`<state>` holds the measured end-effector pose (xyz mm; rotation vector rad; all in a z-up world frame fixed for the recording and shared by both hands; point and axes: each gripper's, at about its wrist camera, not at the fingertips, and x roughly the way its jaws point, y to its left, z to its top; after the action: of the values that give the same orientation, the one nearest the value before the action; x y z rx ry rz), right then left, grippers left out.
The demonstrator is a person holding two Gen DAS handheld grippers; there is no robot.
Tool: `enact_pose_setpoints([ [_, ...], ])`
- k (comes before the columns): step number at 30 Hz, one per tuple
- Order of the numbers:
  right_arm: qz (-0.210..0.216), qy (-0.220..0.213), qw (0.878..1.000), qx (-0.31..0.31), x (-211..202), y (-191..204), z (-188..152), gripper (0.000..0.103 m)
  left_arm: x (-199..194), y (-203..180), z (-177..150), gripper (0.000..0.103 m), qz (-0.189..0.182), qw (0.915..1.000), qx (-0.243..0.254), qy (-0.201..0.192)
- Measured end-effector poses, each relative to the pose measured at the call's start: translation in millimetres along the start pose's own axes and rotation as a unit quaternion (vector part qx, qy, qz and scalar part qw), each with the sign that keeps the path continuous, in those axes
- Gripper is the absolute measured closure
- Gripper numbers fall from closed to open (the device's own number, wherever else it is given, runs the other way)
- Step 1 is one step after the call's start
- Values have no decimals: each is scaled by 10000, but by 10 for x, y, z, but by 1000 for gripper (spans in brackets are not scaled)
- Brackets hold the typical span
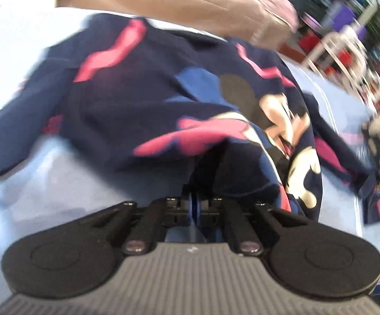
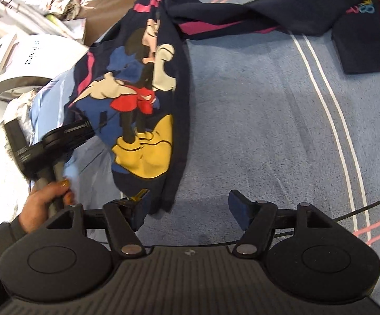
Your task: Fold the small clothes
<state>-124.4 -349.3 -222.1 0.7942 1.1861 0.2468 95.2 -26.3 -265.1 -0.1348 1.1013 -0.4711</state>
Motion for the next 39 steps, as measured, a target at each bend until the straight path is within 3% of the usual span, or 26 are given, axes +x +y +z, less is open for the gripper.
enact_pose_setpoints([
  [4, -57, -10, 9999, -103, 75, 12, 20, 0, -610, 434, -263, 100, 269, 9985, -481, -67],
  [8, -4, 4, 9993, -375, 216, 94, 50, 0, -1192, 1064, -693, 101, 852, 9885, -1197, 346],
  [10, 3, 38, 9980, -628, 325, 156, 54, 0, -1332, 1253, -903, 103, 1303, 9811, -1299, 593],
  [14, -304, 124, 9911, -1290, 532, 284, 5, 0, -1443, 1501, -1112, 102, 1523, 9706, -1743, 653],
  [16, -385, 25, 9879, -1504, 555, 308, -28, 0, -1477, 1469, -1036, 93, 1331, 9745, -1771, 363],
  [17, -442, -26, 9862, -1593, 555, 317, -35, 0, -1461, 1419, -967, 81, 1213, 9785, -1650, 258],
  [18, -442, -68, 9848, -1680, 561, 323, -39, 0, -1414, 1355, -884, 60, 1098, 9827, -1471, 229],
  [20, -336, -54, 9839, -1756, 593, 321, -22, 0, -1274, 1206, -730, 33, 895, 9887, -1179, 234],
  [21, -233, -40, 9835, -1791, 619, 338, -14, 0, -1185, 1141, -662, 30, 818, 9908, -1039, 280],
  [26, -72, 28, 9835, -1807, 806, 463, -27, 0, -783, 903, -564, 33, 637, 9931, -814, 555],
  [28, -90, 3, 9831, -1829, 850, 492, -32, 0, -712, 792, -587, 54, 684, 9947, -581, 501],
  [29, -102, -37, 9824, -1865, 856, 508, -40, 0, -678, 738, -596, 88, 761, 9949, -432, 502],
  [30, -113, -86, 9824, -1860, 856, 516, -47, 15, -653, 717, -616, 99, 786, 9948, -406, 508],
  [31, -125, -58, 9839, -1781, 867, 508, -42, 52, -647, 717, -622, 99, 744, 9948, -500, 487],
  [32, -65, -38, 9869, -1610, 863, 472, -28, 60, -652, 732, -625, 99, 714, 9945, -603, 481],
  [34, -10, -48, 9907, -1358, 811, 414, -6, 85, -683, 754, -621, 100, 574, 9942, -747, 512],
  [36, -19, -62, 9931, -1173, 696, 384, 5, 101, -774, 759, -605, 100, 448, 9950, -736, 496],
  [39, 29, -149, 9954, -951, 316, 316, 36, 101, -979, 810, -630, 100, 180, 9947, -843, 559],
])
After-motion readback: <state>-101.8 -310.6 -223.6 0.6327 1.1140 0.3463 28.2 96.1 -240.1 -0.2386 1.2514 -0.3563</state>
